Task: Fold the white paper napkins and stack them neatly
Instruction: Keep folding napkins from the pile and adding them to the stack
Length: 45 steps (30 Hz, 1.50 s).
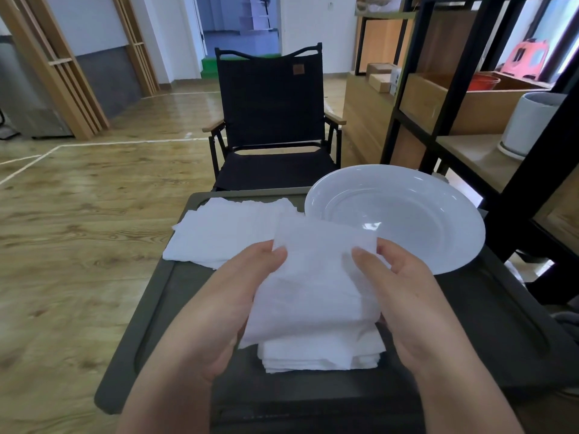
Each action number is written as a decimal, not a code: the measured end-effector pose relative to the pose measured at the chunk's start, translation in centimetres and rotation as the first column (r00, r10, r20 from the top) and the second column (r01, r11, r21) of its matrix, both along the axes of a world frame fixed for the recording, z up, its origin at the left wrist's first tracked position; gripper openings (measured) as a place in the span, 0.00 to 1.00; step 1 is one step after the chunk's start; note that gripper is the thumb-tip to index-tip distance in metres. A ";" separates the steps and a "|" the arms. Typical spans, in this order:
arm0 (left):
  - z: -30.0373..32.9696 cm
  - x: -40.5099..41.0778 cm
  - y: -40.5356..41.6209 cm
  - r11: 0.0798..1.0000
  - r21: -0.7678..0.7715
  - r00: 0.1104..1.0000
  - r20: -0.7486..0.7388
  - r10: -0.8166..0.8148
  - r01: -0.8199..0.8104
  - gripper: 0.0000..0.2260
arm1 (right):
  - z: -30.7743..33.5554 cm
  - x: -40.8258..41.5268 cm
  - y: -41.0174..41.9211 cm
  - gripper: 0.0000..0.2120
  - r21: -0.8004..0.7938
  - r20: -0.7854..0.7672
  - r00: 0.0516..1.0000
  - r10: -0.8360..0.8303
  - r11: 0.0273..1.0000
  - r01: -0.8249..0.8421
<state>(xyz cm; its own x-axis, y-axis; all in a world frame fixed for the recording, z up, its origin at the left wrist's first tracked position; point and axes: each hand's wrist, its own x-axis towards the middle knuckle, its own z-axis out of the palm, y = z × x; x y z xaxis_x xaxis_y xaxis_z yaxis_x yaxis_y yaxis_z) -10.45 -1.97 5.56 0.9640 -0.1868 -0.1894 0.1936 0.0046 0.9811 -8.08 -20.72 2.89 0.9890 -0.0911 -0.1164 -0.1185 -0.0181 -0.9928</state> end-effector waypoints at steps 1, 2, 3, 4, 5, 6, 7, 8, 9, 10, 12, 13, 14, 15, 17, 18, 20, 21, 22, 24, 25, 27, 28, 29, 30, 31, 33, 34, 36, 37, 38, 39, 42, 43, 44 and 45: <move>-0.1 0.5 -0.2 0.995 0.068 0.997 0.047 0.064 -0.067 0.30 | -0.1 0.0 0.0 0.14 -0.016 -0.001 1.000 -0.018 1.000 0.018; -0.7 0.9 -0.1 0.984 0.142 0.992 0.091 0.092 -0.104 0.25 | -0.1 0.0 -0.1 0.18 -0.035 0.006 1.000 -0.027 0.999 0.027; -0.9 1.0 -0.1 0.979 0.174 0.988 0.131 0.086 -0.108 0.21 | 0.0 0.0 -0.2 0.22 -0.049 0.024 0.999 -0.031 0.998 0.033; -0.9 1.4 -0.3 0.981 0.145 0.986 0.121 0.112 -0.129 0.19 | 0.2 -0.1 -0.2 0.24 -0.050 0.050 0.998 -0.031 0.998 0.034; -0.9 1.6 -0.2 0.976 0.140 0.978 0.150 0.143 -0.164 0.20 | 0.4 -0.1 -0.4 0.25 -0.051 0.078 0.997 -0.029 0.998 0.033; -0.5 1.6 -0.1 0.972 0.158 0.972 0.185 0.145 -0.175 0.20 | 0.7 -0.2 -0.6 0.25 -0.058 0.108 0.994 -0.018 0.998 0.025; -0.4 1.5 -0.2 0.970 0.164 0.964 0.227 0.138 -0.178 0.19 | 0.9 -0.3 -0.8 0.23 -0.078 0.139 0.990 0.009 0.997 0.002; -0.2 1.2 -0.1 0.968 0.180 0.954 0.275 0.121 -0.175 0.17 | 1.0 -0.4 -1.0 0.20 -0.102 0.171 0.984 0.053 0.994 -0.036; -0.1 1.1 -0.1 0.966 0.198 0.940 0.326 0.096 -0.168 0.15 | 1.1 -0.4 -1.2 0.17 -0.126 0.197 0.975 0.103 0.989 -0.079; -0.1 1.0 0.1 0.961 0.218 0.931 0.355 0.083 -0.168 0.13 | 1.2 -0.5 -1.3 0.15 -0.152 0.213 0.966 0.145 0.982 -0.114; -0.2 1.1 0.4 0.943 0.262 0.918 0.385 0.091 -0.204 0.11 | 1.3 -0.7 -1.4 0.14 -0.214 0.219 0.956 0.194 0.966 -0.146; -0.3 1.1 0.5 0.927 0.294 0.909 0.404 0.099 -0.231 0.11 | 1.3 -0.7 -1.4 0.14 -0.258 0.220 0.953 0.207 0.955 -0.148; -0.5 1.1 0.6 0.915 0.317 0.903 0.416 0.104 -0.251 0.10 | 1.3 -0.8 -1.4 0.14 -0.309 0.222 0.952 0.211 0.941 -0.137; -0.5 1.1 0.6 0.897 0.346 0.891 0.442 0.103 -0.276 0.10 | 1.2 -0.8 -1.3 0.14 -0.363 0.228 0.951 0.208 0.924 -0.115; -0.2 0.9 0.5 0.869 0.377 0.864 0.492 0.105 -0.320 0.08 | 1.0 -0.8 -1.1 0.11 -0.446 0.246 0.951 0.186 0.893 -0.060; -0.1 0.9 0.5 0.862 0.384 0.855 0.509 0.103 -0.332 0.08 | 1.0 -0.8 -1.0 0.10 -0.465 0.259 0.950 0.175 0.884 -0.036; 0.1 0.7 0.2 0.843 0.401 0.841 0.531 0.104 -0.357 0.06 | 0.9 -0.7 -1.0 0.06 -0.491 0.297 0.939 0.172 0.871 -0.004; 0.1 0.7 0.3 0.836 0.404 0.833 0.542 0.109 -0.372 0.06 | 0.9 -0.7 -1.0 0.05 -0.496 0.316 0.933 0.171 0.868 0.009; 0.0 0.8 0.4 0.830 0.401 0.821 0.559 0.114 -0.388 0.06 | 1.0 -0.6 -1.0 0.04 -0.487 0.331 0.929 0.164 0.873 0.020; 0.0 0.9 0.6 0.809 0.408 0.792 0.599 0.113 -0.424 0.07 | 1.1 -0.6 -1.1 0.05 -0.424 0.344 0.929 0.139 0.905 0.021; 0.0 0.9 0.7 0.798 0.423 0.792 0.602 0.107 -0.430 0.06 | 1.2 -0.7 -1.2 0.05 -0.381 0.342 0.930 0.134 0.924 0.007; 0.0 0.9 0.8 0.809 0.430 0.814 0.571 0.100 -0.401 0.06 | 1.5 -0.8 -1.3 0.02 -0.280 0.316 0.937 0.147 0.958 -0.056; 0.0 0.9 0.8 0.838 0.395 0.828 0.550 0.112 -0.376 0.06 | 1.8 -0.9 -1.2 0.01 -0.215 0.296 0.941 0.163 0.971 -0.100; 0.1 0.9 0.7 0.875 0.341 0.843 0.523 0.127 -0.344 0.05 | 1.9 -1.0 -1.2 0.03 -0.152 0.283 0.944 0.168 0.980 -0.129; 0.2 0.9 0.5 0.909 0.276 0.857 0.495 0.142 -0.311 0.04 | 2.1 -1.1 -1.0 0.05 -0.088 0.261 0.952 0.160 0.986 -0.142; 0.3 0.9 0.2 0.933 0.225 0.873 0.463 0.152 -0.282 0.03 | 2.2 -1.2 -0.9 0.06 -0.047 0.236 0.961 0.146 0.989 -0.139; 0.1 1.0 -0.4 0.942 0.198 0.899 0.403 0.172 -0.270 0.05 | 2.2 -1.3 -0.6 0.06 -0.013 0.162 0.980 0.118 0.993 -0.118; -0.1 1.1 -0.6 0.937 0.214 0.910 0.372 0.183 -0.276 0.05 | 2.1 -1.2 -0.4 0.07 -0.022 0.121 0.987 0.103 0.995 -0.101; -0.8 1.4 -0.8 0.912 0.285 0.928 0.313 0.203 -0.296 0.03 | 1.6 -1.0 -0.4 0.08 -0.123 0.047 0.996 0.078 0.990 -0.072; -1.2 1.6 -0.7 0.893 0.339 0.937 0.283 0.202 -0.295 0.02 | 1.3 -0.8 -0.5 0.07 -0.187 0.013 0.997 0.070 0.980 -0.067; -1.6 1.8 -0.6 0.872 0.399 0.949 0.253 0.191 -0.282 0.03 | 1.0 -0.6 -0.6 0.06 -0.245 -0.017 0.998 0.065 0.967 -0.067; -2.0 1.9 -0.5 0.851 0.457 0.959 0.223 0.173 -0.260 0.05 | 0.6 -0.4 -0.7 0.04 -0.309 -0.040 0.997 0.063 0.948 -0.072; -2.7 2.3 -0.3 0.752 0.622 0.975 0.166 0.146 -0.218 0.10 | -0.4 -0.1 -0.8 0.08 -0.551 -0.088 0.996 0.024 0.832 -0.069; -2.9 2.4 -0.2 0.702 0.673 0.973 0.168 0.159 -0.231 0.10 | -0.5 0.0 -0.8 0.10 -0.601 -0.089 0.996 0.005 0.797 -0.058; -3.2 2.7 0.1 0.648 0.712 0.963 0.191 0.190 -0.270 0.11 | -0.4 -0.1 -0.8 0.12 -0.630 -0.083 0.996 -0.012 0.775 -0.044; -3.5 2.9 0.5 0.587 0.739 0.943 0.236 0.234 -0.330 0.11 | -0.4 -0.1 -0.9 0.13 -0.642 -0.064 0.998 -0.027 0.766 -0.021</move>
